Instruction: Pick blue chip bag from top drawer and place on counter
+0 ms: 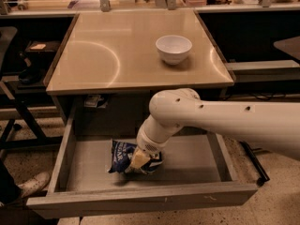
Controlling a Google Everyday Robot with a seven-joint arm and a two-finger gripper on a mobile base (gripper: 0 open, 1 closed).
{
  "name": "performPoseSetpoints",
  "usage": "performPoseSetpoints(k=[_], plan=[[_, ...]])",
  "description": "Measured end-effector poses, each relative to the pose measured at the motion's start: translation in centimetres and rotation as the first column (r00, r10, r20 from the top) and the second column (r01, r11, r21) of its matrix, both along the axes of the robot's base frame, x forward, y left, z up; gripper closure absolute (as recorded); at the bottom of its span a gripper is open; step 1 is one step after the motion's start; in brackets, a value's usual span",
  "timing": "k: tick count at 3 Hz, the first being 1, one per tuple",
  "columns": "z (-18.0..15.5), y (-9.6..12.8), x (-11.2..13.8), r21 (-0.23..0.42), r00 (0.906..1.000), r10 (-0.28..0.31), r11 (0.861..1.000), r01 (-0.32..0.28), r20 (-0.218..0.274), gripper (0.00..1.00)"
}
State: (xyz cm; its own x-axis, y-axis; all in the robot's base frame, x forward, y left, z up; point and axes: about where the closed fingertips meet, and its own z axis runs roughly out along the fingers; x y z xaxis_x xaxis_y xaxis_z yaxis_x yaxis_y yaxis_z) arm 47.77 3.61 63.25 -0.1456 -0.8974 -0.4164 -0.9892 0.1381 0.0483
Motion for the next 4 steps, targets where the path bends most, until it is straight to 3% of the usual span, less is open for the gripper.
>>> performPoseSetpoints(k=[3,4], plan=[[12.3,0.6,-1.6,0.001,0.9954,0.085,0.996,-0.085,-0.045,1.00],[12.3,0.6,-1.6,0.001,0.9954,0.085,0.996,-0.085,-0.045,1.00]])
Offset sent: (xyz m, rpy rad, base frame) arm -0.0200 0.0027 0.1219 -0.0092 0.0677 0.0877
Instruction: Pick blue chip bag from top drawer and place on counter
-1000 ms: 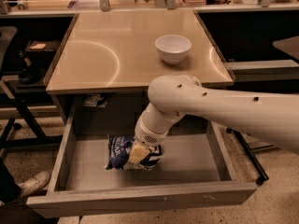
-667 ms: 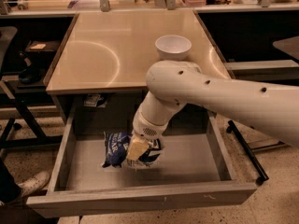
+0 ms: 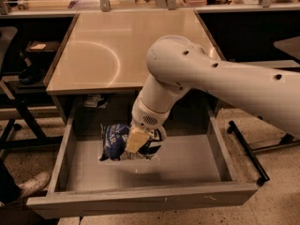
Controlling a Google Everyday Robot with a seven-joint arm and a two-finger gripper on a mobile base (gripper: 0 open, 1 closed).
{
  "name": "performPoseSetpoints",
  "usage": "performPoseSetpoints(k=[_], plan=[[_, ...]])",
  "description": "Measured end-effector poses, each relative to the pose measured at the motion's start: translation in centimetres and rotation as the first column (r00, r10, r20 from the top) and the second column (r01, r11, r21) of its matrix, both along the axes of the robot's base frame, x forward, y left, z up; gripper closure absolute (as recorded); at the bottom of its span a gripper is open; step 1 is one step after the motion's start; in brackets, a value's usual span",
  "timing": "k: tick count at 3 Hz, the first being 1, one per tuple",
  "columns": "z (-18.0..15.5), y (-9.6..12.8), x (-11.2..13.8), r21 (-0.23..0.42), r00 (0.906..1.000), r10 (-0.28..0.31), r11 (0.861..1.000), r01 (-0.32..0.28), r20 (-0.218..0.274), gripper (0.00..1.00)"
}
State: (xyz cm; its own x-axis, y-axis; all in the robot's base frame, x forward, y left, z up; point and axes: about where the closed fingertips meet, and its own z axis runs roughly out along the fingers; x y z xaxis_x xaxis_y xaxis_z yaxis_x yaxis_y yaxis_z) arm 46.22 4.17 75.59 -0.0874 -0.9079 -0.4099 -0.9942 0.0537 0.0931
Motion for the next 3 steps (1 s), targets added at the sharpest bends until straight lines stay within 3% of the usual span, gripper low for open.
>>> performPoseSetpoints(k=[1,3], plan=[[2.3,0.5,1.4,0.002,0.9989,-0.026,1.000,0.026,0.039,1.00],[9.8,2.1,7.1,-0.031,0.9897,-0.065,0.997,0.069,0.128,1.00]])
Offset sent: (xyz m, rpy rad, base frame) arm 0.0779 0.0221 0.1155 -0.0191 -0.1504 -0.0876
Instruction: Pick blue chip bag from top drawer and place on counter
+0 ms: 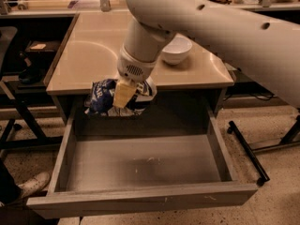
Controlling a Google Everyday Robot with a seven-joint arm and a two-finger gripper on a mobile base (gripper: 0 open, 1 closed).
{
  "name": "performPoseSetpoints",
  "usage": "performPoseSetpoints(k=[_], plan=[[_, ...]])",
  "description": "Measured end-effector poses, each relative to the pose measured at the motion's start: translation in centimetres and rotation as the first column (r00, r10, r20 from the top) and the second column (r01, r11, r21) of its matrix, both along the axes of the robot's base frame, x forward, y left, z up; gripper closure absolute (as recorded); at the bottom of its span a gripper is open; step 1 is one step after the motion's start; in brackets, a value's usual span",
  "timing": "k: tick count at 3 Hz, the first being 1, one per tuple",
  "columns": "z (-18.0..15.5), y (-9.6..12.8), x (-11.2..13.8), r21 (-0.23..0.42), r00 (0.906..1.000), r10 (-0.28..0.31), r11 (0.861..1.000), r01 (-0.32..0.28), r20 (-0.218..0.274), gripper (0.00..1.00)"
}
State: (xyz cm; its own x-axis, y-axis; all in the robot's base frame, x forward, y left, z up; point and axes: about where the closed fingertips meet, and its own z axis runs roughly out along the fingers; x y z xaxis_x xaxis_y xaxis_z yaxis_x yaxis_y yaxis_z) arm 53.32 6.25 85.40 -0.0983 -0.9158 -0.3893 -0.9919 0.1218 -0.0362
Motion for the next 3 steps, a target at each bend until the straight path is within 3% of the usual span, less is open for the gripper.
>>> performPoseSetpoints(k=[1,3], plan=[[3.5,1.0,2.7,-0.030,0.9994,-0.001,1.000,0.002,0.034,1.00],[6.0,3.5,8.6,-0.051,0.9984,0.016,0.999,-0.013,0.054,1.00]])
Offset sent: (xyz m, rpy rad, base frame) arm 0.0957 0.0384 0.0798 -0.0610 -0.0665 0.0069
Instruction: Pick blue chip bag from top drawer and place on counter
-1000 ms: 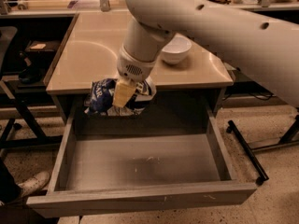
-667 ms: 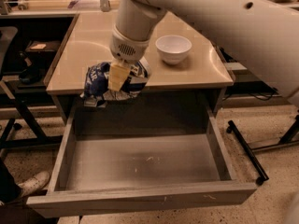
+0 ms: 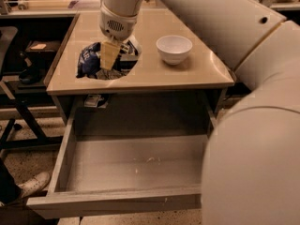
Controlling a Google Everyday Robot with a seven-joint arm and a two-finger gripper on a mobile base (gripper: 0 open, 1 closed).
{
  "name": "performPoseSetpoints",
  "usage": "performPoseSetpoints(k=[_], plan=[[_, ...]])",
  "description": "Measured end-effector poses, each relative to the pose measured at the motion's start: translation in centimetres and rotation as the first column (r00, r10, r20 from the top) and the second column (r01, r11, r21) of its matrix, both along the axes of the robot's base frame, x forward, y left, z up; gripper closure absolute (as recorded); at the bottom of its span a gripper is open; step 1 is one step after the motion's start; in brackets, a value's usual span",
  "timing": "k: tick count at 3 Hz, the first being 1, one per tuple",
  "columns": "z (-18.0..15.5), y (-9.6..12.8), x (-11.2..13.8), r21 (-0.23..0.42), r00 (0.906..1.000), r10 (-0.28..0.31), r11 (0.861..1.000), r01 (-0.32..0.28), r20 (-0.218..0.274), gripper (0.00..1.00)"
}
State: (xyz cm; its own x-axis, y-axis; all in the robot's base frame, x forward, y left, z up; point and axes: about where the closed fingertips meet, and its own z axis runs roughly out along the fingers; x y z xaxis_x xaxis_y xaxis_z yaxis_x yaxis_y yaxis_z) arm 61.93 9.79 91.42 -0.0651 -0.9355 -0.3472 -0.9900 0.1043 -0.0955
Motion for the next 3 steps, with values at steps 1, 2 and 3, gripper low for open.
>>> performPoseSetpoints(k=[1,2,3], plan=[[-0.2,1.1,2.5,-0.001,0.9999,0.010,1.000,-0.010,-0.009,1.00],[-0.5,2.5,4.7,0.006,0.9996,0.022,1.000,-0.022,-0.015,1.00],[-0.8,3.9,6.5,0.031,0.9990,0.045,0.999,-0.044,-0.006,1.00]])
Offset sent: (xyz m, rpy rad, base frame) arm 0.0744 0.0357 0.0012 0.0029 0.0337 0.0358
